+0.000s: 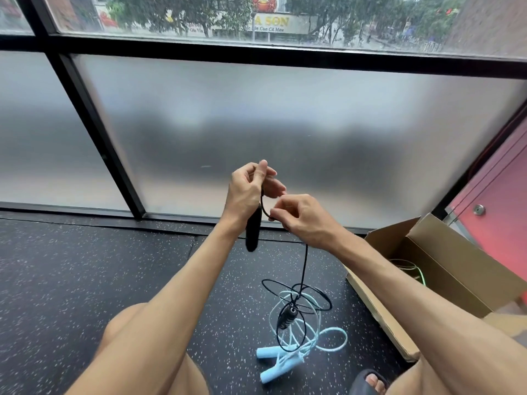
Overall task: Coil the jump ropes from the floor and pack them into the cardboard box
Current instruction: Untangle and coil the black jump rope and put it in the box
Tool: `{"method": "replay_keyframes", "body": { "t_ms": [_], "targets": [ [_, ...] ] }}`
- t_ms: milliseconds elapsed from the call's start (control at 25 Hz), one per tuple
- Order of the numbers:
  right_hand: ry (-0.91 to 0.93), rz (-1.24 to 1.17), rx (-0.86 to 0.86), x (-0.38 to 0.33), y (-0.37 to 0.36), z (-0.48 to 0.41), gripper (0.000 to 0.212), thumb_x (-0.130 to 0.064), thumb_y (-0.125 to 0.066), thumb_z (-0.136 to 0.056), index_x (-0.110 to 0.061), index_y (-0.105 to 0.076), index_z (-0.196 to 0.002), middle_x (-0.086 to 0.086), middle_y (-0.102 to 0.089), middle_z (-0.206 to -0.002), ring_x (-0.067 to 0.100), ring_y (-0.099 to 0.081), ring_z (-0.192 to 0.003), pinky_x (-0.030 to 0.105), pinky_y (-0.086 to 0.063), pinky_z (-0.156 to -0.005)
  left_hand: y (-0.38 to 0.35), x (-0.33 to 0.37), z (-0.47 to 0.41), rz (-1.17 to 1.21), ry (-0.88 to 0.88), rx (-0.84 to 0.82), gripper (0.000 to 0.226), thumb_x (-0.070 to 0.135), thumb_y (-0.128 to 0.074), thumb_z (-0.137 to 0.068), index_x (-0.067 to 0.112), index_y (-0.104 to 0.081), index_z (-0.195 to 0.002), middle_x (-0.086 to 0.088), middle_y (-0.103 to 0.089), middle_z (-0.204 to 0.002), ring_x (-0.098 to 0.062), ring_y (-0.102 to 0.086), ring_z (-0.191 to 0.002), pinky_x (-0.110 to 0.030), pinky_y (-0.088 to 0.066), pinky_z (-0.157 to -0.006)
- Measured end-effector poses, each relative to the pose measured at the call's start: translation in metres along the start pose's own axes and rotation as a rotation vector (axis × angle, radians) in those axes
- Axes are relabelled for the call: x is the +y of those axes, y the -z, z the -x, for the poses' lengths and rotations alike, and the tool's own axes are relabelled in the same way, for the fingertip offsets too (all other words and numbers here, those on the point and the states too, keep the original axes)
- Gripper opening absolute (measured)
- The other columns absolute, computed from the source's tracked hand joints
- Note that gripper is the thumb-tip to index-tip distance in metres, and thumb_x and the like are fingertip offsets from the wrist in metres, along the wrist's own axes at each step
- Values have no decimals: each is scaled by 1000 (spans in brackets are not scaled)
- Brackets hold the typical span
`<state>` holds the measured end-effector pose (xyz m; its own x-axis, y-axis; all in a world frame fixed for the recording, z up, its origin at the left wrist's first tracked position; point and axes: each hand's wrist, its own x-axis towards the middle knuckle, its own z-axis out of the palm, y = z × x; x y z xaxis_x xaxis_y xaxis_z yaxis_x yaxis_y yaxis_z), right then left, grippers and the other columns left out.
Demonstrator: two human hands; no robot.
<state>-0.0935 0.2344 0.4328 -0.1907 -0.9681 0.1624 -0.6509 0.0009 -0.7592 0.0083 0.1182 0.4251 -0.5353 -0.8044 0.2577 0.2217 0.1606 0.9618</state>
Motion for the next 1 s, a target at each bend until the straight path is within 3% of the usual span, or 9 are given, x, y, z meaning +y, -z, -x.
{"method": "replay_keyframes", "body": {
  "t_ms": [80,200,360,440,600,760,920,1000],
  "targets": [
    [31,75,19,3,3,2,19,-18,-61,-93,-11,-71,-79,-6,-53,-58,7,-41,-50,23,-33,-51,1,-3,1,-264,-4,-64,33,24,-50,-103,-1,-63,-86,-9,-68,-62,-21,-65,-54,-30,-52,-58],
    [76,101,96,11,13,2,10,-13,-63,-90,-13,-68,-81,-2,-66,-69,13,-54,-59,29,-43,-58,-4,-6,6,-428,93,-259,36,24,-48,-104,10,-55,-71,-3,-58,-50,-18,-56,-40,-24,-45,-45],
    [99,101,148,22,15,3,10,-11,-67,-89,-13,-57,-87,-5,-67,-73,6,-58,-62,16,-41,-58,-11,-11,4,-700,160,-390,52,33,-42,-105,17,-52,-56,-1,-47,-51,-14,-39,-45,-26,-31,-48],
    [61,100,122,28,11,4,13,-11,-67,-90,-11,-55,-94,-4,-66,-76,5,-58,-64,16,-43,-60,-10,-11,2,-738,251,-400,54,37,-42,-104,17,-47,-54,2,-43,-50,-13,-35,-44,-27,-28,-48],
    [-57,65,19,37,0,6,21,-8,-67,-90,-12,-51,-102,0,-65,-90,13,-63,-82,20,-49,-72,-5,-11,9,-615,456,-380,50,38,-47,-102,18,-42,-57,5,-34,-46,-11,-26,-36,-21,-21,-41],
    [-164,163,-95,48,-6,6,26,-15,-65,-92,-15,-51,-114,5,-66,-106,18,-64,-97,32,-53,-89,3,-3,14,-328,533,-415,50,31,-45,-104,18,-38,-55,5,-24,-48,-11,-16,-41,-25,-12,-46],
    [-295,34,-213,59,-14,8,8,-9,-61,-95,-8,-62,-102,13,-73,-97,28,-71,-91,45,-59,-84,13,3,12,-23,532,-478,49,33,-41,-105,19,-35,-58,7,-18,-49,-9,-13,-42,-25,-10,-43],
    [-343,-67,-261,58,-18,9,4,-8,-60,-96,-7,-63,-97,15,-73,-96,26,-72,-88,44,-60,-80,15,6,10,111,548,-472,46,36,-39,-105,18,-38,-62,8,-18,-50,-8,-12,-43,-23,-11,-42]
  ]
}}
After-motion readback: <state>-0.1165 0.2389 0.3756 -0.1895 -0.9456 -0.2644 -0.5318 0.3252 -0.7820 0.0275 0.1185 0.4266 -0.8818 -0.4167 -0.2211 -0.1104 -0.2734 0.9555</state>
